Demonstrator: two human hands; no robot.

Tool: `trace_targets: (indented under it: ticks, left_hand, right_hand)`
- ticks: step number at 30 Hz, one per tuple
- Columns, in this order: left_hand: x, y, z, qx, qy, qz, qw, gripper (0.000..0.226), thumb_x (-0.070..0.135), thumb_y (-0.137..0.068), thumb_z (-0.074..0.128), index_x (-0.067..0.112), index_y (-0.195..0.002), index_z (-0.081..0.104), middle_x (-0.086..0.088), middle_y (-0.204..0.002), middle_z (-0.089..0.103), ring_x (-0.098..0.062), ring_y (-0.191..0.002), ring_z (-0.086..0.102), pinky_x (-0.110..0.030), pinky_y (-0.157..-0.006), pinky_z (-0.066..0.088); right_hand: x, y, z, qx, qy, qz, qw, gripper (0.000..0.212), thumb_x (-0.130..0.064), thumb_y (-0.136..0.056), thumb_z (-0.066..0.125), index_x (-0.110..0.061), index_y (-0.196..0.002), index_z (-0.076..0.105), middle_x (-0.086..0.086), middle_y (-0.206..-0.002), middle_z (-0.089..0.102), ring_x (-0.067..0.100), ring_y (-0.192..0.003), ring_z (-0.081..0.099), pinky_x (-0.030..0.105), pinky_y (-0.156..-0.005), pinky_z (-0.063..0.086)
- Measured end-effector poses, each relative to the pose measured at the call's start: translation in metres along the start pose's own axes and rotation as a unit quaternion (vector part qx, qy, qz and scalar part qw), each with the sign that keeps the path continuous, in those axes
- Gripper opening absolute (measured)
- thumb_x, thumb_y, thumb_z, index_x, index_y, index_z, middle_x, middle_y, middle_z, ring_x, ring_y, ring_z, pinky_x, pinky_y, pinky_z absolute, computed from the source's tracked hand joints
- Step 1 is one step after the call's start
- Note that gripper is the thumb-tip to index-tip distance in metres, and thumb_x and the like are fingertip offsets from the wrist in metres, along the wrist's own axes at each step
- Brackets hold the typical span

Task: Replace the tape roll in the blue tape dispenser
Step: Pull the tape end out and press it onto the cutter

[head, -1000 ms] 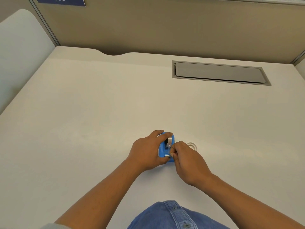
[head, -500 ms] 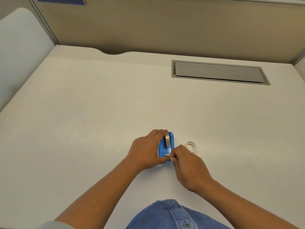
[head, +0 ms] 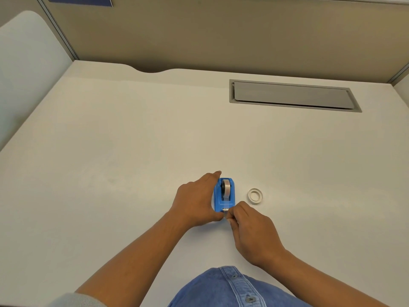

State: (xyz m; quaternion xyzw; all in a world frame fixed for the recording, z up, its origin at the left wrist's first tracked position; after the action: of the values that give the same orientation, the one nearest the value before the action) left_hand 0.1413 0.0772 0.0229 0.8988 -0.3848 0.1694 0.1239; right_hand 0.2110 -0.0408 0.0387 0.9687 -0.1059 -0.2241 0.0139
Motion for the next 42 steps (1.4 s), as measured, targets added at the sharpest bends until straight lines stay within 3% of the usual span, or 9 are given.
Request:
trace_targets:
  ticks: [5, 9, 13, 17, 21, 25, 31, 35, 42]
  left_hand:
    - [-0.001, 0.002, 0.000, -0.002, 0.012, -0.003, 1.000, 0.110, 0.074, -0.058, 0.069, 0.032, -0.149, 0.023, 0.011, -0.149, 0.044, -0.016, -0.114, 0.061, -0.033, -0.088, 0.050]
    - [-0.002, 0.004, 0.002, -0.024, 0.031, -0.006, 0.999, 0.108, 0.070, -0.061, 0.071, 0.034, -0.149, 0.020, 0.013, -0.150, 0.042, -0.013, -0.099, 0.065, -0.030, -0.085, 0.049]
    - [-0.003, 0.006, 0.002, -0.058, 0.052, -0.001, 0.997, 0.112, 0.075, -0.058, 0.069, 0.037, -0.149, 0.017, 0.015, -0.150, 0.042, -0.012, -0.101, 0.064, -0.029, -0.085, 0.048]
    - [-0.004, 0.008, 0.000, -0.084, 0.081, -0.009, 0.993, 0.114, 0.079, -0.054, 0.064, 0.040, -0.150, 0.015, 0.018, -0.148, 0.042, -0.001, -0.083, 0.058, -0.021, -0.079, 0.044]
    - [-0.003, 0.010, 0.001, -0.089, 0.093, -0.013, 0.992, 0.112, 0.078, -0.054, 0.060, 0.041, -0.149, 0.015, 0.019, -0.145, 0.046, 0.000, -0.081, 0.057, -0.019, -0.074, 0.042]
    - [-0.005, 0.011, 0.004, -0.094, 0.116, -0.020, 0.989, 0.109, 0.077, -0.056, 0.057, 0.042, -0.149, 0.013, 0.018, -0.146, 0.046, -0.001, -0.084, 0.058, -0.020, -0.078, 0.046]
    - [-0.005, 0.010, 0.007, -0.093, 0.102, -0.001, 0.990, 0.110, 0.066, -0.061, 0.071, 0.043, -0.149, 0.008, 0.019, -0.144, 0.046, -0.001, -0.084, 0.060, -0.022, -0.077, 0.049]
    - [-0.006, 0.011, 0.008, -0.075, 0.103, -0.009, 0.992, 0.106, 0.059, -0.065, 0.073, 0.041, -0.150, 0.011, 0.017, -0.139, 0.053, 0.000, -0.080, 0.057, -0.018, -0.072, 0.041]
    - [-0.005, 0.013, 0.007, -0.073, 0.103, -0.019, 0.992, 0.105, 0.058, -0.068, 0.074, 0.038, -0.151, 0.012, 0.016, -0.142, 0.050, 0.000, -0.082, 0.054, -0.018, -0.075, 0.039]
  right_hand:
    - [0.001, -0.001, -0.001, 0.014, 0.012, -0.009, 1.000, 0.012, -0.028, -0.096, 0.052, -0.021, -0.101, 0.060, -0.003, -0.091, 0.061, 0.009, -0.066, 0.044, 0.008, -0.057, 0.025]
    - [0.002, 0.003, 0.003, 0.004, 0.027, -0.016, 0.999, 0.014, -0.029, -0.094, 0.056, -0.019, -0.102, 0.063, -0.001, -0.089, 0.065, 0.009, -0.068, 0.050, 0.017, -0.060, 0.037]
    - [0.008, 0.007, 0.008, 0.000, 0.017, 0.002, 1.000, 0.014, -0.030, -0.096, 0.053, -0.021, -0.102, 0.062, -0.003, -0.090, 0.063, 0.007, -0.069, 0.044, 0.017, -0.062, 0.034]
    - [0.018, 0.007, 0.006, 0.002, -0.044, 0.047, 0.998, 0.003, -0.029, -0.091, 0.058, -0.028, -0.093, 0.057, -0.013, -0.082, 0.056, 0.008, -0.065, 0.048, 0.013, -0.058, 0.035]
    - [0.034, 0.009, 0.004, 0.025, -0.140, 0.131, 0.981, 0.020, -0.020, -0.079, 0.067, -0.032, -0.078, 0.051, -0.012, -0.071, 0.059, 0.009, -0.065, 0.057, 0.015, -0.057, 0.045]
    - [0.040, 0.007, -0.002, 0.064, -0.206, 0.162, 0.963, 0.026, -0.014, -0.076, 0.068, -0.033, -0.078, 0.050, -0.012, -0.073, 0.062, 0.012, -0.067, 0.059, 0.019, -0.058, 0.050]
    - [0.004, 0.000, -0.023, 0.094, -0.075, 0.009, 0.993, 0.030, -0.030, -0.076, 0.074, -0.030, -0.104, 0.062, -0.020, -0.089, 0.057, -0.003, -0.063, 0.047, 0.005, -0.058, 0.034]
    - [-0.014, -0.005, -0.027, 0.112, -0.021, -0.057, 0.992, 0.021, -0.025, -0.076, 0.079, -0.020, -0.096, 0.073, -0.004, -0.085, 0.066, 0.008, -0.071, 0.057, 0.012, -0.057, 0.038]
    - [-0.016, 0.002, -0.027, 0.143, 0.035, -0.098, 0.984, 0.017, -0.024, -0.075, 0.079, -0.020, -0.089, 0.071, -0.004, -0.078, 0.066, 0.011, -0.067, 0.057, 0.014, -0.055, 0.033]
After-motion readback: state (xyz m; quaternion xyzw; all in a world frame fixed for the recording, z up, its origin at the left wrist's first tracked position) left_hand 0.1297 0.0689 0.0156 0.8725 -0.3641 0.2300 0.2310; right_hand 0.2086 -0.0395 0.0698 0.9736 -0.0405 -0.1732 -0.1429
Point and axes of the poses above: each hand's wrist, its own y-axis away from the middle knuckle, its own z-axis out of the palm, x = y × z, the point moved 9 cm from there along -y, towards the middle knuckle
